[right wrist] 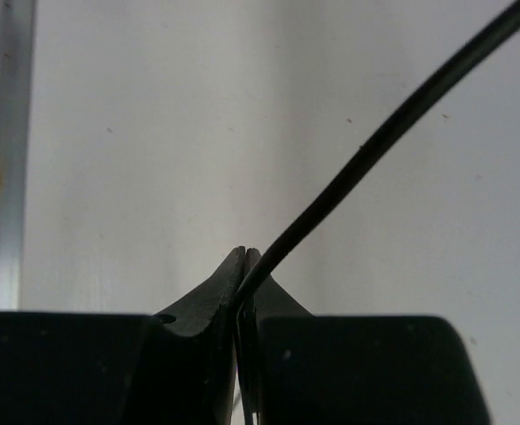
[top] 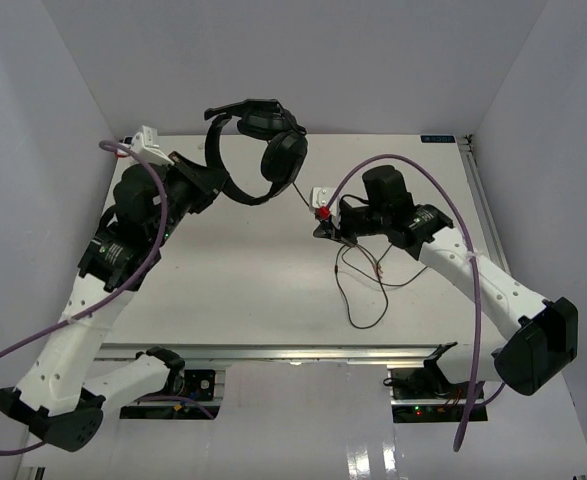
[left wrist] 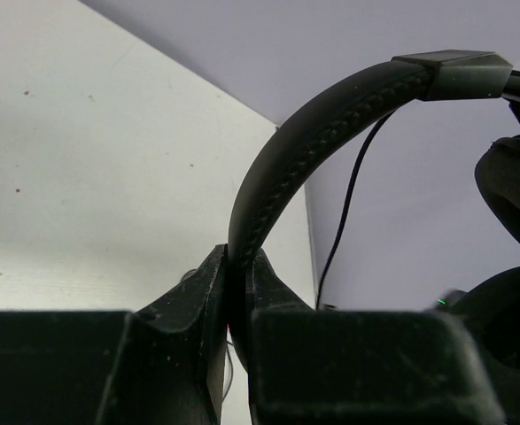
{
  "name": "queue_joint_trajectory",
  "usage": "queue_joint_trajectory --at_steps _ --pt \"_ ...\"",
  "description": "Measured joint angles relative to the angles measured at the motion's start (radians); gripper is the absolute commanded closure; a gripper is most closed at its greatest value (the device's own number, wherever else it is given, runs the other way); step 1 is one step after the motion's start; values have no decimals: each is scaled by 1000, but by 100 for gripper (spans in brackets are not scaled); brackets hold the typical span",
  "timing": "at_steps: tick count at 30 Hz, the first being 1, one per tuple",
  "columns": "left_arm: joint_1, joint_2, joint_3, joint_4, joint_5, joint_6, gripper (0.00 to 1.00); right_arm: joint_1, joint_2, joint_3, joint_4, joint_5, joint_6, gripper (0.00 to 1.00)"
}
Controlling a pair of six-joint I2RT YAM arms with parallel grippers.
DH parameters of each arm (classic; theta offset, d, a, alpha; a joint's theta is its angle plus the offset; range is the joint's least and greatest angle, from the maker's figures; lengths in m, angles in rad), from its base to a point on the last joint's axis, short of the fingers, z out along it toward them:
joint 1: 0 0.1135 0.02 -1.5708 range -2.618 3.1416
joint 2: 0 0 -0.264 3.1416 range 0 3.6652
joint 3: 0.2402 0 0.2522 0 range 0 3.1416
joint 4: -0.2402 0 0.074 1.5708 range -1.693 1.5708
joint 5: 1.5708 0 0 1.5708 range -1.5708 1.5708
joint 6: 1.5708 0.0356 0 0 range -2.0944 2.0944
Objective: Wrap the headphones
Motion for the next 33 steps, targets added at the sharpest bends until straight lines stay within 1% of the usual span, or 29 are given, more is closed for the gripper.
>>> queue_joint_trajectory --at_steps 4,6,9,14,16,18,23,28,33 --pt "0 81 -39 52 -39 -16 100 21 -1 121 -208 198 -153 92" --pt "0 112 -46 68 -51 -18 100 62 0 171 -327 327 -220 92" --pt "0 139 -51 92 -70 -13 100 185 0 249 -476 531 -297 92" --pt "0 180 -54 133 -96 24 100 451 -40 276 -582 890 -403 92" --pt "0 196 -69 142 -98 38 100 527 -52 276 -597 1005 -443 92" --pt "0 206 -95 152 -98 57 100 574 -57 285 -606 1107 -483 92" --pt "0 211 -182 155 -91 99 100 614 -43 357 -561 1276 -574 92" --pt "0 209 -245 146 -52 145 100 628 -26 396 -420 1346 -685 92" --pt "0 195 -319 165 34 189 100 629 19 437 -323 1360 -748 91"
